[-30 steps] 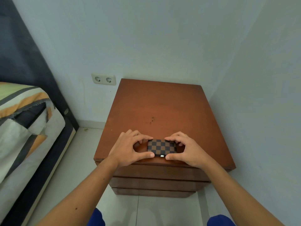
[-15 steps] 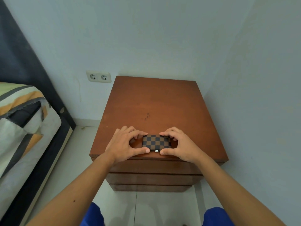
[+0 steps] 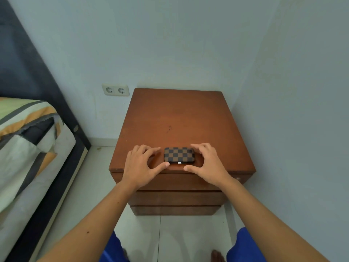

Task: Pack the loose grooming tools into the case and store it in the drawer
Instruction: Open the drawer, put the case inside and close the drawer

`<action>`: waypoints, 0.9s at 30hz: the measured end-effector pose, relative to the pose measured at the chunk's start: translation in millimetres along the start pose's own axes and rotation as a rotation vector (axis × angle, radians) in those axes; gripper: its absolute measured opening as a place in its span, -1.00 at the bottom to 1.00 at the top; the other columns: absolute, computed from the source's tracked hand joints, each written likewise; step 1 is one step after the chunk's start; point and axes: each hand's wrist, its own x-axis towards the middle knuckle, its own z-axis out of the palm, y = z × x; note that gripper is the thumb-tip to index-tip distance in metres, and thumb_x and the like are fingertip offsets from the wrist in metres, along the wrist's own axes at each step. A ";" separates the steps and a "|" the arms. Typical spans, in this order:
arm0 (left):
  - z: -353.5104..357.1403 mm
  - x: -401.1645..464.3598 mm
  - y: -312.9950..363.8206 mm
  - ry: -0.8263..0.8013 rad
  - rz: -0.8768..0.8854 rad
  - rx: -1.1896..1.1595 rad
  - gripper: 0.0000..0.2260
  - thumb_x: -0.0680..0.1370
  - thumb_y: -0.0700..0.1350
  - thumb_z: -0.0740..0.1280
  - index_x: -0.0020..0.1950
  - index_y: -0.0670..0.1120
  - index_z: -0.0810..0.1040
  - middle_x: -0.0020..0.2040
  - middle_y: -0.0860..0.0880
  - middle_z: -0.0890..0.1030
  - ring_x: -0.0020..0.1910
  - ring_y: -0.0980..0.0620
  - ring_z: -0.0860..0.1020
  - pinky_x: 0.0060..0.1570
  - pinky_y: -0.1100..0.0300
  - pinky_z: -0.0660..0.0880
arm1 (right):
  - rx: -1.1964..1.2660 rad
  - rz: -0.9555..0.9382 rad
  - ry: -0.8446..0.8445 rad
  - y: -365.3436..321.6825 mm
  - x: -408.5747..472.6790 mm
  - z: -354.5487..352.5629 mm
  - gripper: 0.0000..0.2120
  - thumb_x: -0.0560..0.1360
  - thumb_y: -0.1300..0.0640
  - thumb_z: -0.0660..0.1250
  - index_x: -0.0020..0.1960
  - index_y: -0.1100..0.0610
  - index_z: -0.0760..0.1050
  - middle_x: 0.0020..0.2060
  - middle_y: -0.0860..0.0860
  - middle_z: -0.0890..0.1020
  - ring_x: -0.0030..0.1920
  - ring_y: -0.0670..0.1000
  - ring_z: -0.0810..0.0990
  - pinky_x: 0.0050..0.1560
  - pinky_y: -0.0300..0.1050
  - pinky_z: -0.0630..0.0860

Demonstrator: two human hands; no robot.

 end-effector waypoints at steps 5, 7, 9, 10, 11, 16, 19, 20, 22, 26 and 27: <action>-17.1 -36.3 -34.2 0.098 -0.166 -0.004 -0.19 0.48 0.52 0.31 0.55 0.02 0.48 0.46 -0.02 0.51 0.45 -0.06 0.43 0.40 -0.01 0.42 | -0.063 0.059 0.259 29.8 -41.9 -10.5 -0.18 0.38 -0.21 0.60 0.53 0.02 0.40 0.40 0.00 0.40 0.47 0.03 0.28 0.52 0.03 0.31; -24.3 -47.4 -45.7 0.086 -0.264 -0.034 -0.07 0.45 0.52 0.39 0.65 -0.01 0.32 0.60 -0.05 0.38 0.58 -0.10 0.33 0.52 -0.10 0.35 | -0.104 0.158 0.370 48.8 -54.7 -18.4 -0.04 0.33 -0.23 0.63 0.58 0.05 0.30 0.55 0.03 0.27 0.59 0.10 0.14 0.61 0.13 0.20; -30.0 -54.5 -48.8 0.085 -0.365 -0.116 0.02 0.42 0.46 0.48 0.70 -0.01 0.19 0.67 -0.07 0.28 0.65 -0.14 0.25 0.58 -0.17 0.29 | -0.101 0.281 0.446 65.1 -64.9 -25.6 0.15 0.27 -0.24 0.67 0.64 0.12 0.14 0.63 0.08 0.14 0.64 0.15 0.06 0.62 0.17 0.12; -33.3 -57.9 -46.8 0.082 -0.424 -0.188 0.04 0.41 0.42 0.52 0.70 -0.01 0.15 0.68 -0.08 0.27 0.65 -0.15 0.26 0.56 -0.18 0.30 | -0.072 0.342 0.464 73.8 -69.4 -28.5 0.22 0.24 -0.23 0.69 0.65 0.15 0.08 0.64 0.13 0.12 0.64 0.17 0.06 0.63 0.19 0.12; -33.5 -61.8 -47.3 0.075 -0.477 -0.266 0.03 0.41 0.37 0.56 0.70 -0.02 0.16 0.66 -0.09 0.31 0.62 -0.16 0.31 0.53 -0.17 0.34 | -0.031 0.391 0.473 84.9 -72.3 -29.9 0.28 0.21 -0.23 0.70 0.65 0.18 0.05 0.63 0.17 0.14 0.64 0.19 0.09 0.63 0.21 0.14; -24.9 -83.4 -53.9 0.003 -0.575 -0.469 -0.33 0.53 0.06 0.56 0.58 -0.06 0.42 0.43 -0.08 0.61 0.42 -0.16 0.57 0.40 -0.02 0.51 | 0.269 0.519 0.354 123.0 -84.0 -27.6 0.26 0.02 -0.44 0.65 0.52 0.13 0.29 0.43 0.12 0.53 0.43 0.15 0.52 0.47 0.22 0.45; -22.4 -85.7 -51.0 0.067 -0.583 -0.472 -0.51 0.62 -0.09 0.50 0.52 -0.11 0.51 0.35 -0.08 0.67 0.33 -0.14 0.64 0.34 0.05 0.53 | 0.287 0.488 0.387 127.8 -88.7 -23.8 0.08 0.12 -0.48 0.59 0.43 0.11 0.42 0.26 0.06 0.63 0.26 0.14 0.61 0.37 0.20 0.54; -23.0 -85.8 -48.5 0.081 -0.589 -0.473 -0.52 0.62 -0.09 0.49 0.53 -0.11 0.51 0.35 -0.09 0.67 0.33 -0.14 0.64 0.36 0.01 0.54 | 0.281 0.486 0.391 123.3 -91.1 -24.3 -0.05 0.22 -0.37 0.62 0.43 0.12 0.44 0.21 0.03 0.62 0.22 0.12 0.61 0.35 0.21 0.55; -23.0 -90.4 -44.5 0.098 -0.595 -0.483 -0.52 0.63 -0.08 0.48 0.54 -0.09 0.50 0.36 -0.09 0.67 0.35 -0.14 0.63 0.39 -0.08 0.55 | 0.262 0.488 0.389 120.8 -96.1 -24.8 -0.28 0.38 -0.13 0.63 0.40 0.16 0.47 0.16 0.02 0.63 0.17 0.10 0.62 0.31 0.19 0.58; -26.4 -105.0 -37.5 0.114 -0.607 -0.477 -0.46 0.63 -0.11 0.49 0.58 -0.13 0.45 0.39 -0.15 0.65 0.38 -0.18 0.61 0.41 -0.07 0.52 | 0.254 0.477 0.385 117.4 -111.4 -26.1 -0.34 0.42 -0.08 0.62 0.39 0.16 0.49 0.12 0.04 0.66 0.14 0.11 0.65 0.23 0.06 0.60; -27.4 -109.2 -35.9 0.113 -0.623 -0.480 -0.43 0.63 -0.11 0.49 0.61 -0.16 0.41 0.42 -0.17 0.62 0.41 -0.20 0.59 0.43 -0.08 0.50 | 0.252 0.475 0.377 117.4 -116.4 -26.5 -0.34 0.42 -0.09 0.61 0.40 0.16 0.49 0.11 0.02 0.65 0.14 0.09 0.64 0.23 0.06 0.60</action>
